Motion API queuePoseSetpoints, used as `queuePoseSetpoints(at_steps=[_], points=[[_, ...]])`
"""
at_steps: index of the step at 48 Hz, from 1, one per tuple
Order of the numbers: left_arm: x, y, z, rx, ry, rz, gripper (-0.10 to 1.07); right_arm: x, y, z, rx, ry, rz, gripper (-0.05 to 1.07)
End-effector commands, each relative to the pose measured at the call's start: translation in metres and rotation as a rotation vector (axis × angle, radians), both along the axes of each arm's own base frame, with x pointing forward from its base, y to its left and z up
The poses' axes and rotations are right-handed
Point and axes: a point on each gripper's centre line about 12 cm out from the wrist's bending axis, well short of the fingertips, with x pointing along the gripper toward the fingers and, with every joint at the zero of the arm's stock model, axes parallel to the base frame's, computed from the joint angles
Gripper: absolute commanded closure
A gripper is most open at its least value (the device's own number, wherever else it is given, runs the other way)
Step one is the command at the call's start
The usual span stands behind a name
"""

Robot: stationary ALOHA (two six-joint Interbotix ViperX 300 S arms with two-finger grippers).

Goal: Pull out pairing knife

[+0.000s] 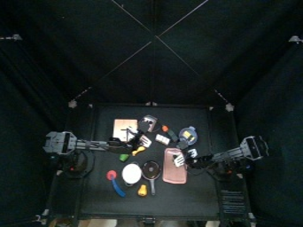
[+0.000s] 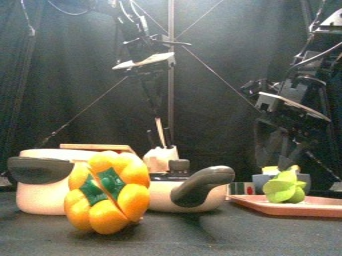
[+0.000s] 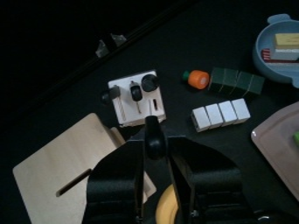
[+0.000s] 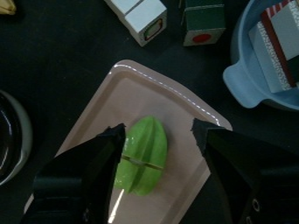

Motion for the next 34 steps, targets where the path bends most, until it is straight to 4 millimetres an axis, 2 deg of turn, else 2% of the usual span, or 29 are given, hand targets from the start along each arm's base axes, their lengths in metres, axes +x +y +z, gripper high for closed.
queuePoseSetpoints(at_steps=[1, 8, 34], points=[[-0.002, -0.005, 0.021, 0.014, -0.051, -0.014, 0.41, 0.002, -0.001, 0.007, 0.002, -0.026, 0.001, 0.08], [-0.003, -0.006, 0.024, 0.027, -0.057, -0.021, 0.41, 0.002, -0.001, 0.008, 0.001, -0.028, 0.002, 0.08], [-0.003, -0.005, 0.014, 0.028, -0.032, -0.021, 0.41, 0.003, -0.001, 0.011, -0.004, -0.039, 0.008, 0.08]])
